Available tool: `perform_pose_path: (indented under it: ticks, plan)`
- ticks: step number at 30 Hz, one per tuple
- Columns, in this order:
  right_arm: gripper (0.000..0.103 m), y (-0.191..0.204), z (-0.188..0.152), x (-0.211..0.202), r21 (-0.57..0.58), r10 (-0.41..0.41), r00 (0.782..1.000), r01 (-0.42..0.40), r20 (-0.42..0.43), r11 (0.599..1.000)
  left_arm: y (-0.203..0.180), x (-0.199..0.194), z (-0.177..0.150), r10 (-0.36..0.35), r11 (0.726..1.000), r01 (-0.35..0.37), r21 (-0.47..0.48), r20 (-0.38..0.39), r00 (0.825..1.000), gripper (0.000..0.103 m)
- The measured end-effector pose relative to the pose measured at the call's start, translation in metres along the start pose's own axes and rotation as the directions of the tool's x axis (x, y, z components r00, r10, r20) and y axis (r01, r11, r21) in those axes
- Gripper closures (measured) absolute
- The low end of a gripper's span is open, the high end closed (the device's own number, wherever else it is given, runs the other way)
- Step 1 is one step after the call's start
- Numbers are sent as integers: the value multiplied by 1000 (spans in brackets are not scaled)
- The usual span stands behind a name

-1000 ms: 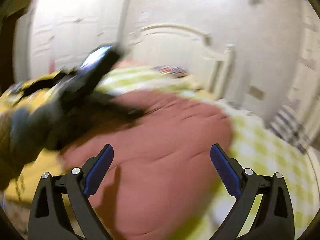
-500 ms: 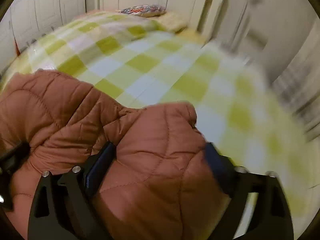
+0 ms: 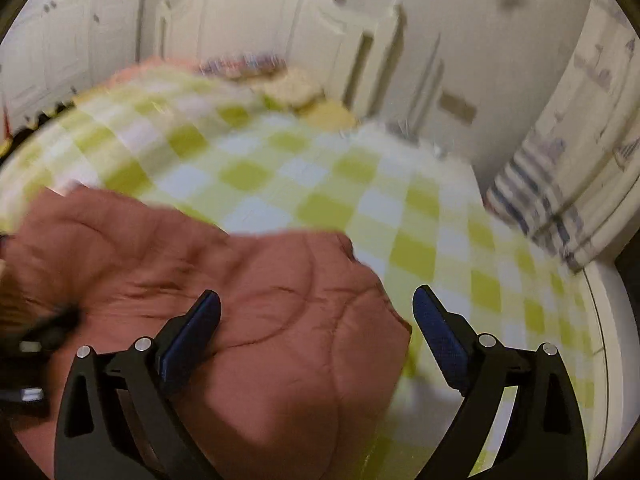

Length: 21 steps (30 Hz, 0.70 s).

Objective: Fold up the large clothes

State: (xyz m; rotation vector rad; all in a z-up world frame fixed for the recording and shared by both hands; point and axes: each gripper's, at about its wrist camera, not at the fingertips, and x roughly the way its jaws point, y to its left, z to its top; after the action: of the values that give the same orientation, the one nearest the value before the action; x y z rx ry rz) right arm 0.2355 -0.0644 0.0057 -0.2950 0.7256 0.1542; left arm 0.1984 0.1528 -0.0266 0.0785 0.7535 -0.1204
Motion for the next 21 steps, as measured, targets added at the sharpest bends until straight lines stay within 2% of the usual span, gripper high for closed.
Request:
perform_pose_path:
  ticks: [2,5,7,8,11,13,16,19,21]
  plan:
    - [14,8,-4,-12,-27,12,1000,-12,16,1000,0,0,0,1,1000,-1,0,1,1000,2]
    - [13,20,-25,10,-82,30,996,-37,-83,996,0,1,0,1,1000,-1,3,-2,1000,2]
    - [13,5,-30,14,5,89,991,-89,-100,996,-1,0,0,3,1000,-3,9,-5,1000,2]
    - [13,3,-29,10,11,84,992,-83,-100,996,-2,0,0,4,1000,-4,9,-4,1000,2]
    - [13,9,-29,-27,-13,52,998,-52,-22,999,0,0,1,7,1000,-7,1,-3,1000,2]
    - [13,19,-38,-62,-18,89,995,-88,52,996,2,0,1,0,1000,0,-7,-4,1000,2]
    - [10,38,-57,-93,-59,127,986,-121,108,991,2,0,1,3,1000,-3,-5,-3,1000,2]
    - [8,69,-89,-78,-139,121,992,-115,35,984,2,1,1,2,1000,-2,-5,-3,1000,2]
    - [6,76,-104,-73,-129,101,991,-88,92,988,1,1,0,13,1000,-13,-3,-4,1000,2]
